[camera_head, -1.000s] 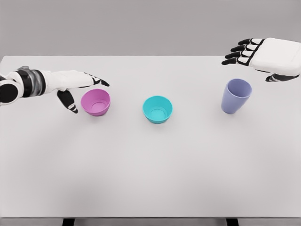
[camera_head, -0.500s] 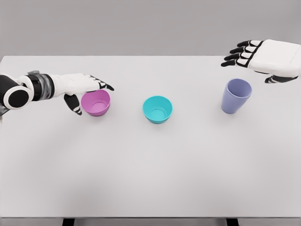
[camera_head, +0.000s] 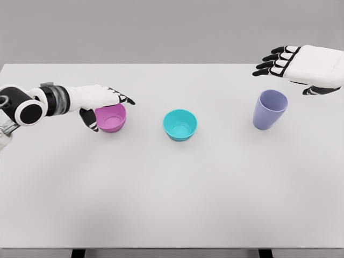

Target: Stacking bowl and cup with both arms

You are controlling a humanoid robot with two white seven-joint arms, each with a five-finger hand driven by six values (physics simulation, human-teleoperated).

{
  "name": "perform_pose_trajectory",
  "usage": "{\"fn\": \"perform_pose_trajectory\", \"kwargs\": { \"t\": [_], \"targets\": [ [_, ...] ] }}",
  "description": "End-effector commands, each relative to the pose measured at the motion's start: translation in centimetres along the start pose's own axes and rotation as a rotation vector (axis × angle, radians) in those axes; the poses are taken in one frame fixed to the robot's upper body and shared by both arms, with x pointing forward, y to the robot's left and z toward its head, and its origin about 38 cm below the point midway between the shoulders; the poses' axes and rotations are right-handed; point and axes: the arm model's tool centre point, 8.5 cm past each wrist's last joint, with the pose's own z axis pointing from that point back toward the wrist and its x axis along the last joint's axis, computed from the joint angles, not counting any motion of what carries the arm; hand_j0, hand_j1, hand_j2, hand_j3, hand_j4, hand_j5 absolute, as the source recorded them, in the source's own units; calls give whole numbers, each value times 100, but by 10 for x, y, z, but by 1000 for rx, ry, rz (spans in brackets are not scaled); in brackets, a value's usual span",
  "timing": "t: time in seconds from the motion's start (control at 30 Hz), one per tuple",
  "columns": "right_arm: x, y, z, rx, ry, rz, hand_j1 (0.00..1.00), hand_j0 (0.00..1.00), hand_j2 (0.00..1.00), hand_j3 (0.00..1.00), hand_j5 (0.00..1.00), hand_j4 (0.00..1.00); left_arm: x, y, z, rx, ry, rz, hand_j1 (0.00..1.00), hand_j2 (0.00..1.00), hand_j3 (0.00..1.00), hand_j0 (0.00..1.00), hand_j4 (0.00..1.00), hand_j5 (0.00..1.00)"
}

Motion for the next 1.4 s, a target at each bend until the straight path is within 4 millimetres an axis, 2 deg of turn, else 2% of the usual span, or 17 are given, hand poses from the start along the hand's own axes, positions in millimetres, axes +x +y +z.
{"fn": "perform_pose_trajectory", "kwargs": {
  "t": [0.0, 0.5, 0.63, 1.37],
  "targets": [
    [0, 0, 1, -2, 2, -3, 100, 100, 100, 100, 100, 100, -1, -1, -3, -2, 2, 3, 100, 100, 100, 100, 100, 100],
    [0, 0, 0, -3, 1, -4, 100, 100, 100, 100, 100, 100, 1, -10, -12, -23, 1, 19, 100, 100, 100, 100, 100, 100],
    [0, 0, 1, -2, 2, -3, 100, 100, 100, 100, 100, 100, -5, -12, -14, -29, 13, 29, 100, 100, 100, 100, 100, 100],
    [0, 0, 0, -3, 1, -4, 100, 100, 100, 100, 100, 100, -7, -13, -21, -33, 16, 41, 100, 100, 100, 100, 100, 100]
  ]
}}
